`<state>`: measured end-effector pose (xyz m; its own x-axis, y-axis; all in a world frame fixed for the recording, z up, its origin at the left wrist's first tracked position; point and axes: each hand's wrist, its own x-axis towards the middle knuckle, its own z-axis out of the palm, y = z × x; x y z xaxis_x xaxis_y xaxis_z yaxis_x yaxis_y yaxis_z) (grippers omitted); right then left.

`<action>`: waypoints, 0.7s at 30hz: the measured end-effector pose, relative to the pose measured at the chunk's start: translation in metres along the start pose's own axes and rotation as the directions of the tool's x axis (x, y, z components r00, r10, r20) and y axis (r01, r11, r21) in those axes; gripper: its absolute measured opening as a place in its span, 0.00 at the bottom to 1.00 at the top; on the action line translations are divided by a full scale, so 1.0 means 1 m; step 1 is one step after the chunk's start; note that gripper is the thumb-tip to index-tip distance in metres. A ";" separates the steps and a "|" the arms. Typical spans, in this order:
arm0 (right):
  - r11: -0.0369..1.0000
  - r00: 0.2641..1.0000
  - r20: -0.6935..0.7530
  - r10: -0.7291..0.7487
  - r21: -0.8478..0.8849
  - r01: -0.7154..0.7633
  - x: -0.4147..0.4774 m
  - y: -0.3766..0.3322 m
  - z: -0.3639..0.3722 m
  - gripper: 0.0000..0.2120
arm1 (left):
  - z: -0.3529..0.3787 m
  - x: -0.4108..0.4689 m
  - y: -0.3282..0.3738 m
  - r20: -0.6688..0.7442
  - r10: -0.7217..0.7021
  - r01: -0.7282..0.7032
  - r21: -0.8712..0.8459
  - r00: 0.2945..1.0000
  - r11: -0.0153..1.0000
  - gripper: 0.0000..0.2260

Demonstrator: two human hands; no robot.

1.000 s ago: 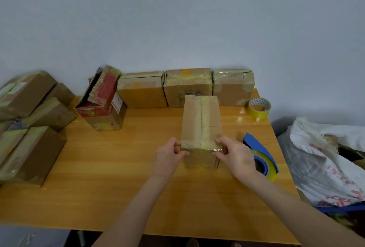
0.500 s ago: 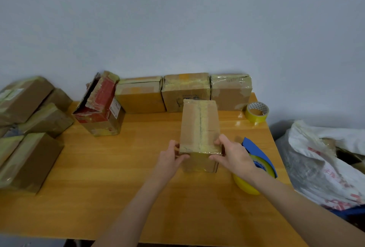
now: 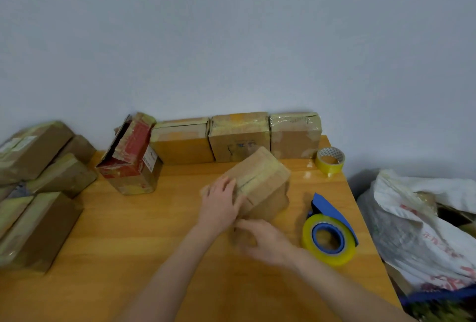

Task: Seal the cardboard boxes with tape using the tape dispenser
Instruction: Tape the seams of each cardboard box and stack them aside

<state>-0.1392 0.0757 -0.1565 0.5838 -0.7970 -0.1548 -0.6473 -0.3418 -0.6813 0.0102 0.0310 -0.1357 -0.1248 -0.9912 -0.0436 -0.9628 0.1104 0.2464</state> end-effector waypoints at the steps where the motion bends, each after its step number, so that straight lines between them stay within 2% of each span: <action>1: 0.999 0.999 0.032 -0.037 -0.013 0.038 0.000 -0.004 0.003 0.17 | -0.002 0.003 0.001 0.085 0.014 -0.020 0.066 0.996 0.998 0.30; 4: 0.999 0.999 -0.041 0.019 -0.029 -0.020 -0.004 -0.008 -0.013 0.10 | -0.010 0.008 -0.004 0.221 0.060 -0.108 0.209 0.973 0.972 0.37; 7: 0.983 0.951 -0.270 0.151 -0.058 -0.173 -0.006 0.009 -0.055 0.10 | -0.020 0.013 -0.010 0.336 0.193 -0.291 0.272 0.922 0.917 0.32; 9: 0.952 0.875 -0.416 0.248 -0.061 -0.299 -0.005 0.024 -0.081 0.16 | -0.027 0.015 -0.014 0.373 0.307 -0.421 0.280 0.876 0.863 0.27; 11: 0.913 0.827 -0.459 0.325 -0.076 -0.401 -0.001 0.038 -0.097 0.26 | -0.031 0.015 -0.021 0.313 0.377 -0.470 0.316 0.872 0.824 0.26; 13: 0.887 0.815 -0.440 0.378 -0.082 -0.455 0.007 0.048 -0.102 0.35 | -0.028 0.010 -0.028 0.115 0.359 -0.377 0.304 0.926 0.875 0.27; 14: 0.882 0.815 -0.419 0.401 -0.065 -0.468 0.011 0.051 -0.103 0.38 | -0.024 0.006 -0.029 -0.037 0.292 -0.276 0.237 0.956 0.932 0.25; 16: 0.886 0.827 -0.372 0.422 -0.024 -0.463 0.021 0.055 -0.103 0.43 | -0.016 -0.007 -0.022 -0.296 0.009 -0.023 -0.044 0.955 0.999 0.22; 17: 0.892 0.842 -0.335 0.423 -0.010 -0.452 0.027 0.055 -0.103 0.44 | -0.011 -0.013 -0.014 -0.326 -0.162 0.092 -0.219 0.931 0.971 0.22; 19: 0.903 0.880 -0.227 0.417 -0.008 -0.429 0.041 0.054 -0.105 0.43 | -0.001 -0.024 0.006 -0.199 -0.397 0.260 -0.490 0.896 0.832 0.24; 21: 0.902 0.897 -0.157 0.413 -0.064 -0.427 0.049 0.052 -0.107 0.38 | 0.012 -0.027 0.019 0.011 -0.459 0.362 -0.633 0.888 0.684 0.33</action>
<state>-0.1968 -0.0349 -0.1230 0.1793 -0.9342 -0.3085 -0.8643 0.0002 -0.5029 -0.0077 0.0610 -0.1410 0.3287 -0.9303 -0.1627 -0.5526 -0.3291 0.7657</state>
